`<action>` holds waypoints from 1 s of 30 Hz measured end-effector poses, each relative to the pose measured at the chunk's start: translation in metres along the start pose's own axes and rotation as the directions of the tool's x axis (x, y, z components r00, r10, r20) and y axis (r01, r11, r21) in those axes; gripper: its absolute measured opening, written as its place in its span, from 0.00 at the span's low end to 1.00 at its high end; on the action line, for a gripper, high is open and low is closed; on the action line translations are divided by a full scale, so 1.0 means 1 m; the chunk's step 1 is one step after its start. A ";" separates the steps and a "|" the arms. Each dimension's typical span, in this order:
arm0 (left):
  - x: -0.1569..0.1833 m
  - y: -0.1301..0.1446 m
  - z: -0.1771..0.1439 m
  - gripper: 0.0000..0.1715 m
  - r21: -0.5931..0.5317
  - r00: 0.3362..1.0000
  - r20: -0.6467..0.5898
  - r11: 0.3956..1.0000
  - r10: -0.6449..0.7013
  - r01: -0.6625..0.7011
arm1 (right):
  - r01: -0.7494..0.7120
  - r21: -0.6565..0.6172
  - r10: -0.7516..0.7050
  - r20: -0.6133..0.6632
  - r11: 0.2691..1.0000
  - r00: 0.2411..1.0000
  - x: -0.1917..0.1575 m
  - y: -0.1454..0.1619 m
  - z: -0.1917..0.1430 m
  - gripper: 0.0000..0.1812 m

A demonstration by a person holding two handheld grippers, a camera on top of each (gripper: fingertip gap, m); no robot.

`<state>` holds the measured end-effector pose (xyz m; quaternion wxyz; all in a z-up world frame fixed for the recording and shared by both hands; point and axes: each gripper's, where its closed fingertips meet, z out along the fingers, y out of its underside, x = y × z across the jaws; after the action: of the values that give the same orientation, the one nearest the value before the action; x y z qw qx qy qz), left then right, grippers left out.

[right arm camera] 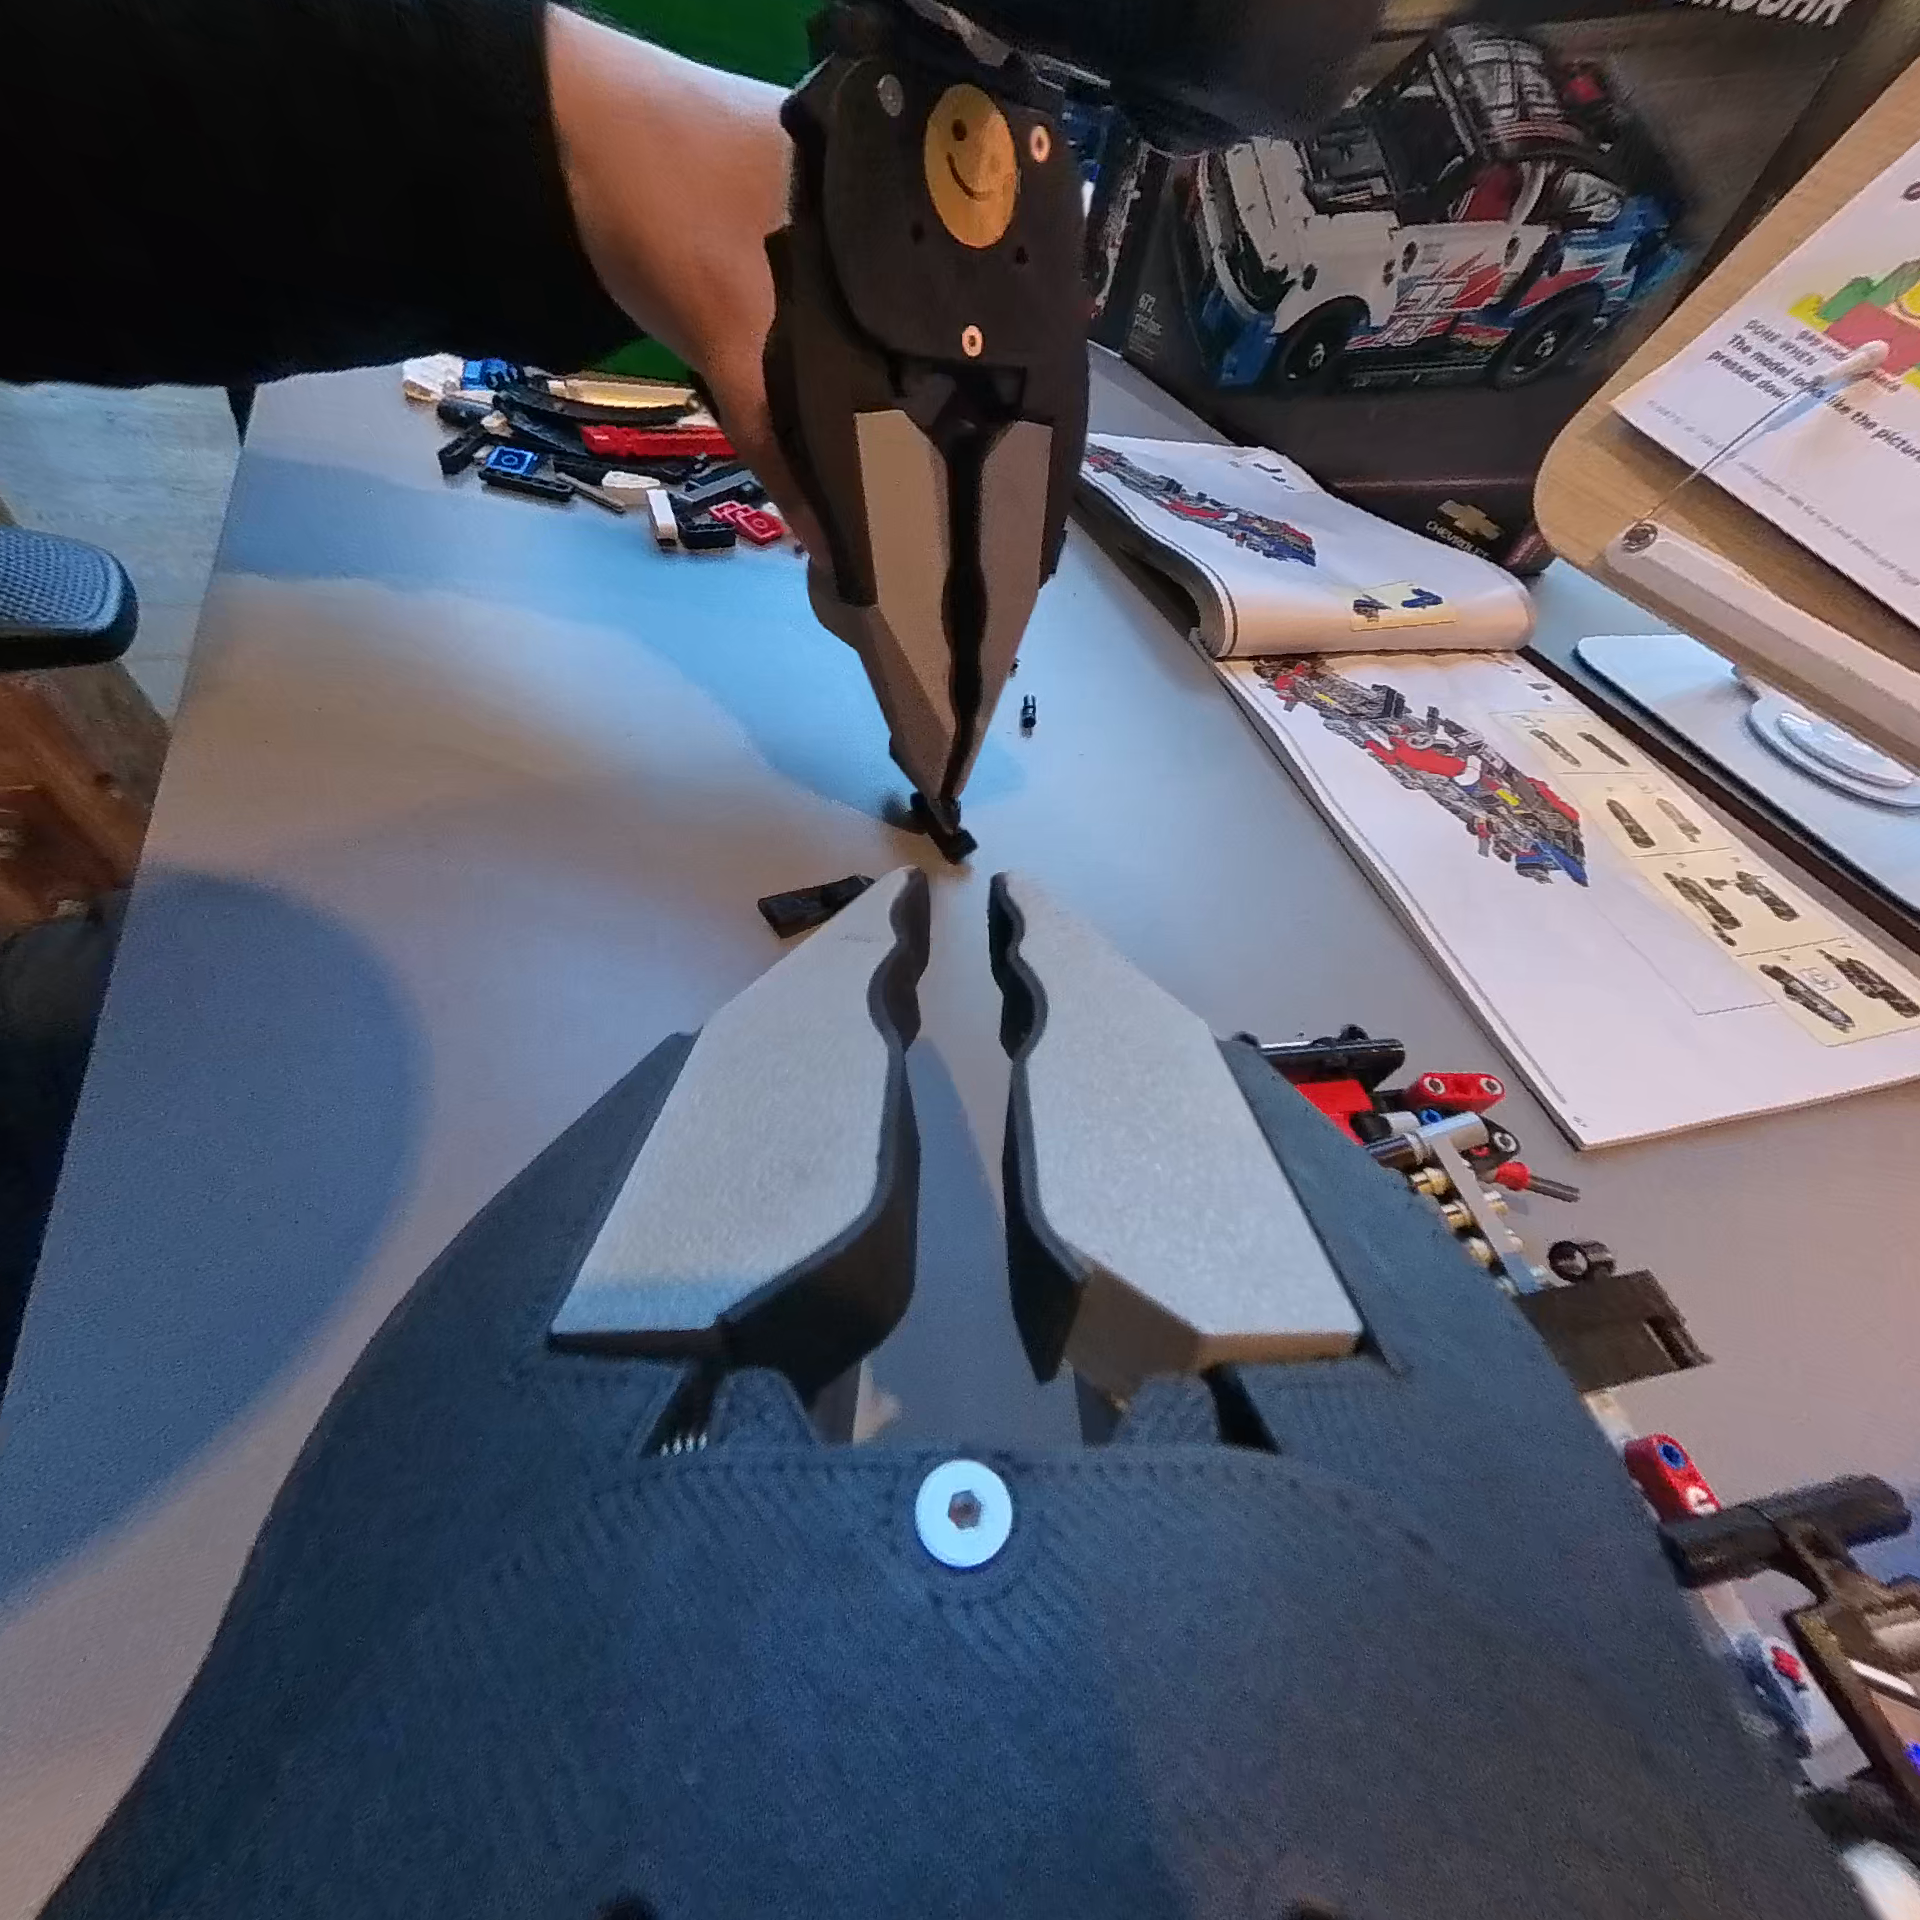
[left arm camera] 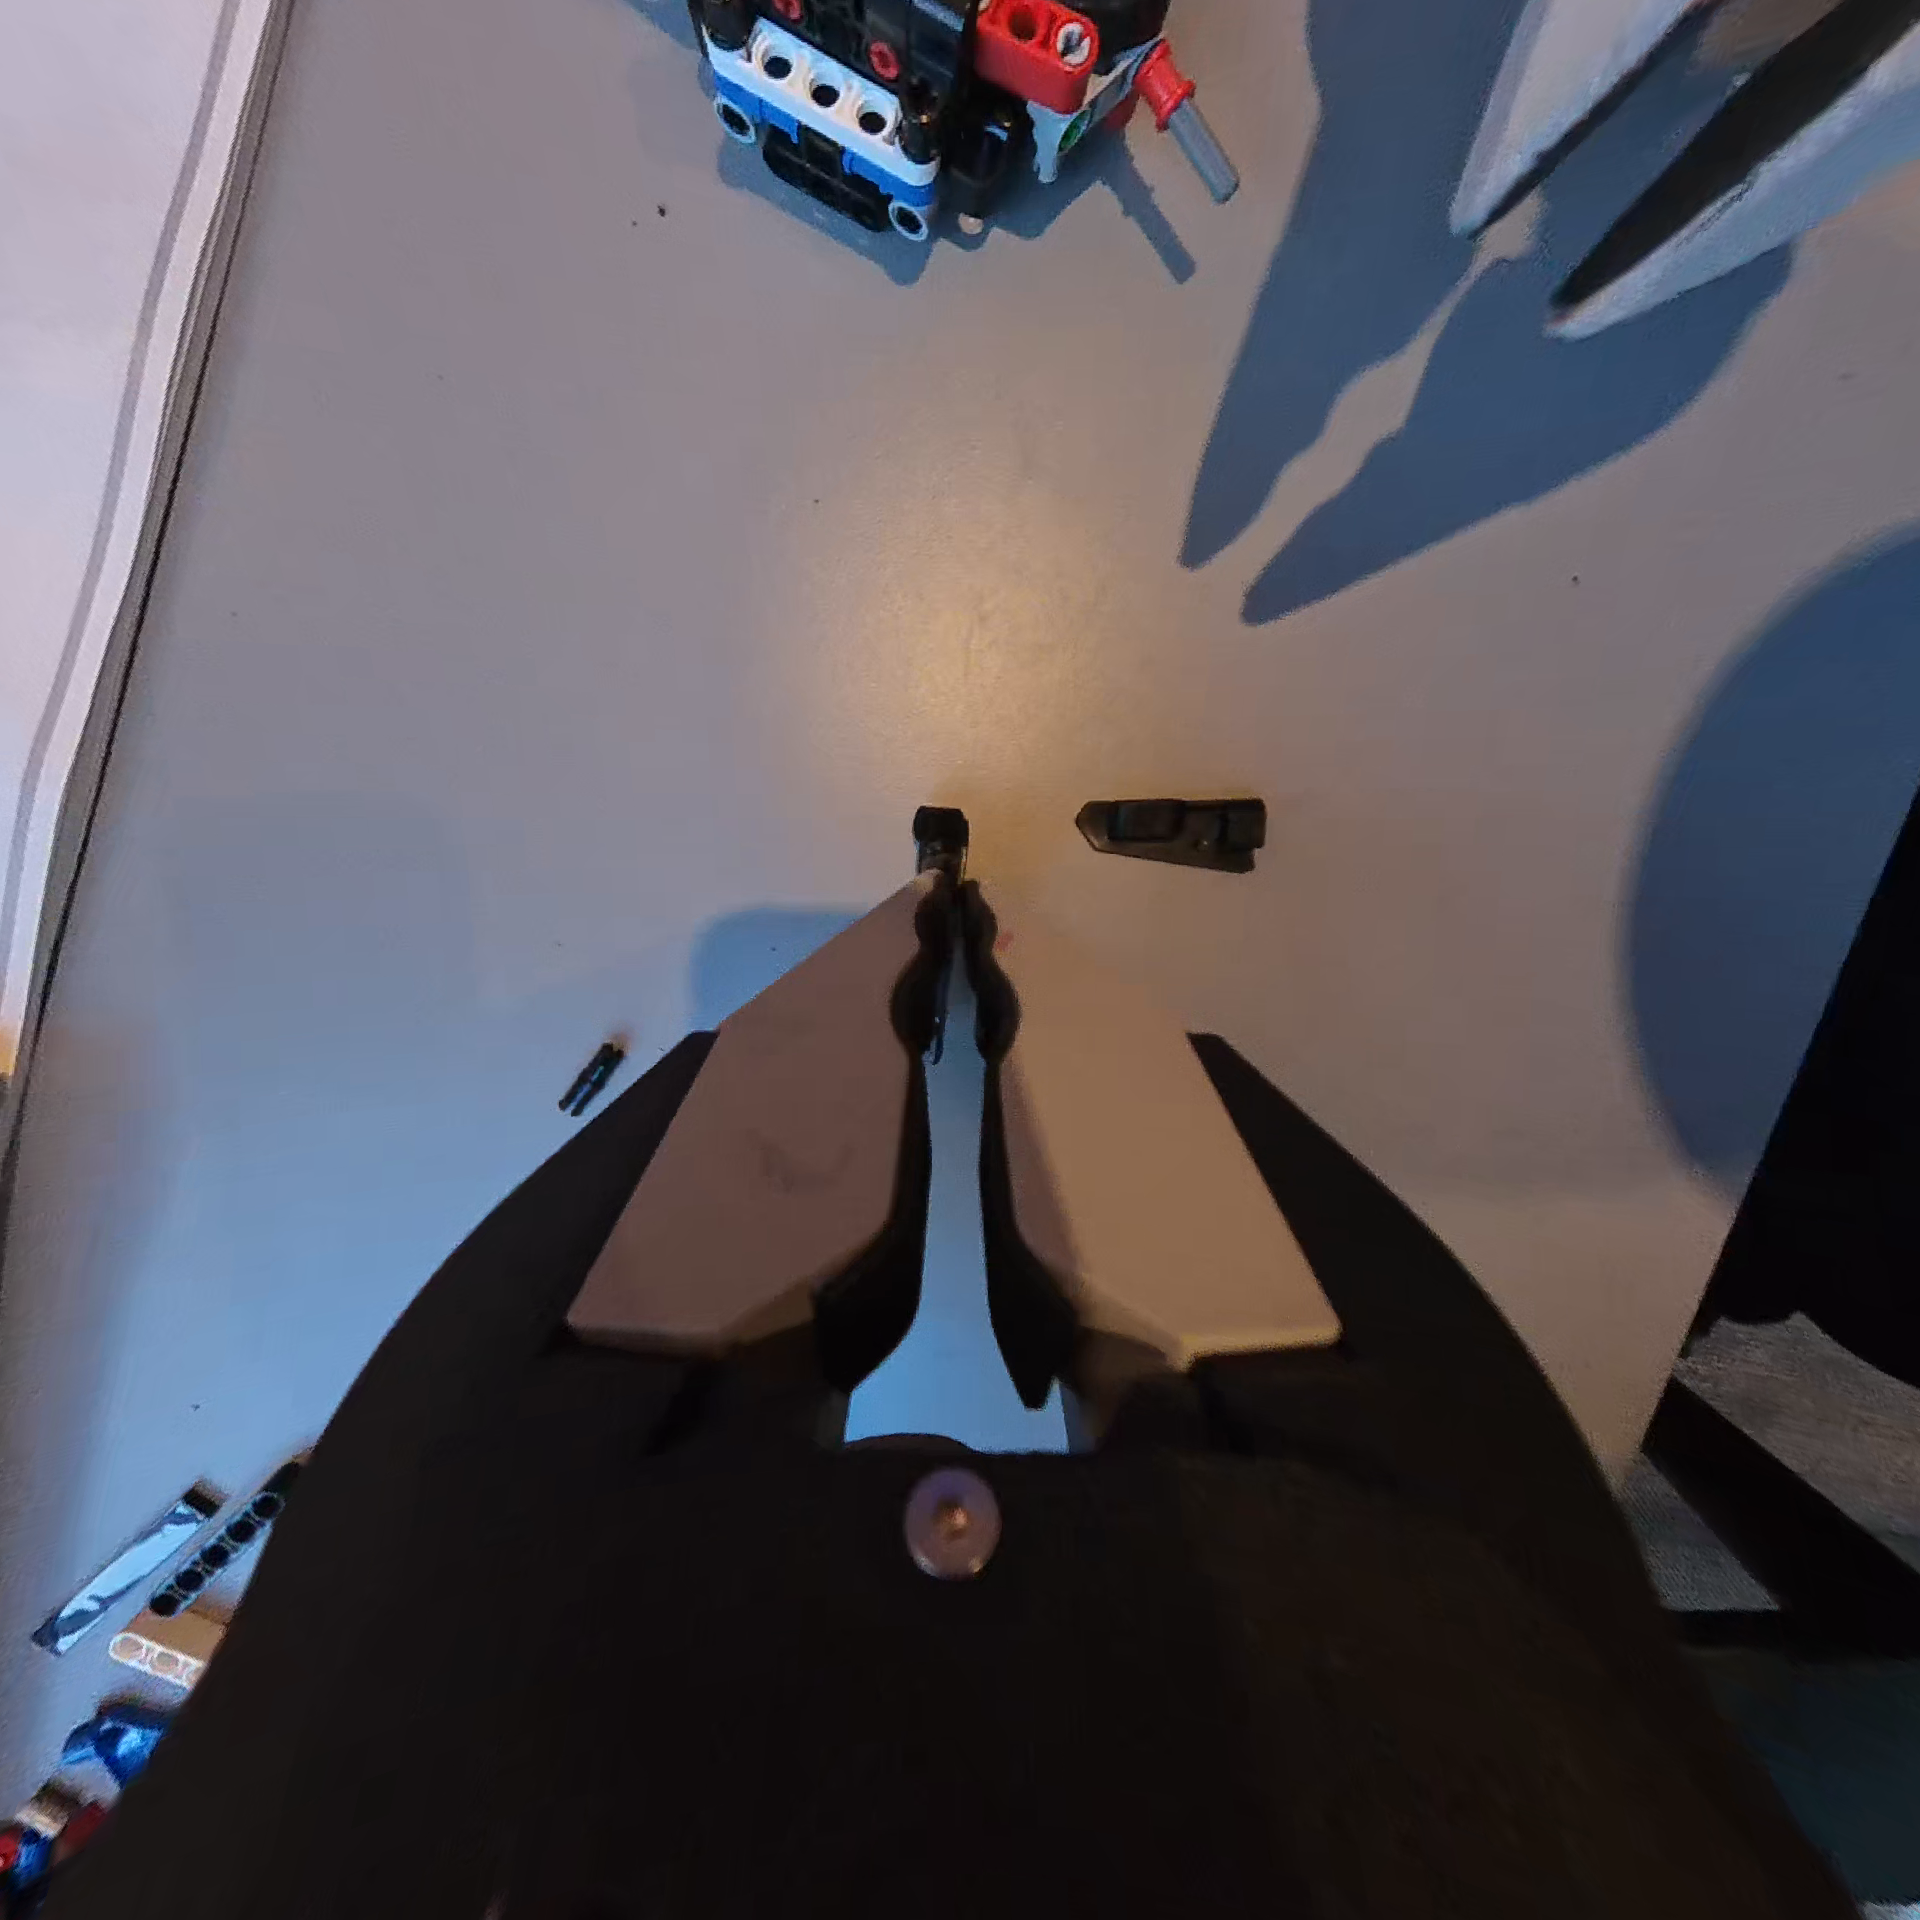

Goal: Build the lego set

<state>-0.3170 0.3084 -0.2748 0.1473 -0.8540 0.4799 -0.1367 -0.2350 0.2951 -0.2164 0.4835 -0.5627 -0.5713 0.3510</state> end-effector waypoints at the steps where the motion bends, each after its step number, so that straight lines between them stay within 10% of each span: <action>1: 0.000 0.000 0.000 0.00 0.002 1.000 -0.006 1.000 0.003 -0.003 | 0.001 -0.004 -0.001 0.007 1.000 1.000 -0.002 0.001 0.001 0.04; 6: -0.003 0.003 -0.003 0.11 -0.020 0.999 0.034 1.000 0.017 -0.016 | 0.038 -0.031 -0.037 0.021 0.999 0.999 -0.009 0.004 0.007 0.04; 30: 0.015 0.013 0.008 0.01 0.037 0.966 -0.045 0.967 0.254 -0.252 | 0.159 -0.351 -0.140 0.078 0.923 0.987 -0.022 0.040 0.076 0.05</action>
<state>-0.3166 0.2900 -0.2855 0.1649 -0.7797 0.5863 -0.1454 -0.2968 0.2889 -0.2794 0.3843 -0.5866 -0.6787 0.2181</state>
